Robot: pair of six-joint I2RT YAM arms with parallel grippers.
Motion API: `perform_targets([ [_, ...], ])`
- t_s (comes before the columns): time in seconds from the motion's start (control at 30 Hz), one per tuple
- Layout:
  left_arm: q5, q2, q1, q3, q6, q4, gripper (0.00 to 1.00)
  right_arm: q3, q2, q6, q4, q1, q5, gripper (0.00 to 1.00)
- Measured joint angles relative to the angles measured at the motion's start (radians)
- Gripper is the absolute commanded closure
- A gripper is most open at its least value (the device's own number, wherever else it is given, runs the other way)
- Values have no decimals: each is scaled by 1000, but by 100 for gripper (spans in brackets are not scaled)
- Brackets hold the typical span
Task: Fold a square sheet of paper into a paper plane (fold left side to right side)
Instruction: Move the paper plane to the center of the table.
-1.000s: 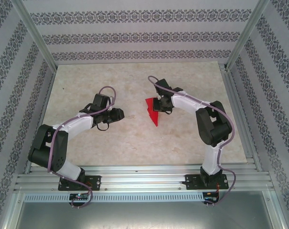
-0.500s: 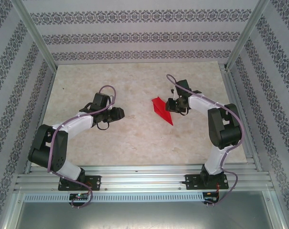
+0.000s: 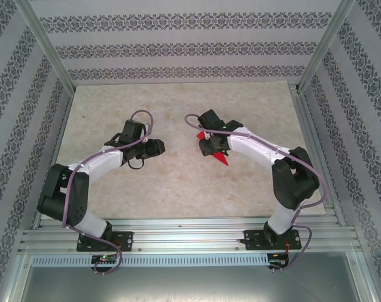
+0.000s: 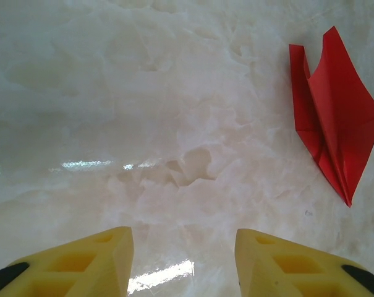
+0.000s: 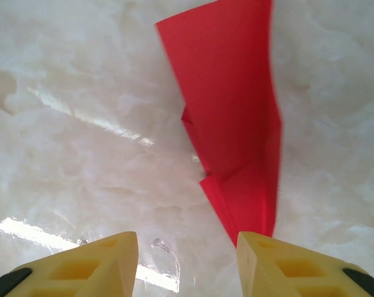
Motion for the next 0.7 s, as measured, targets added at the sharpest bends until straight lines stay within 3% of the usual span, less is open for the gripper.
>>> perform_targets([
  [0.27,-3,0,0,0,0,0,51,67,176,-44,-64,26,111,50],
  [0.7,-3,1,0,0,0,0,50,99,244,-70,-74,6,152,48],
])
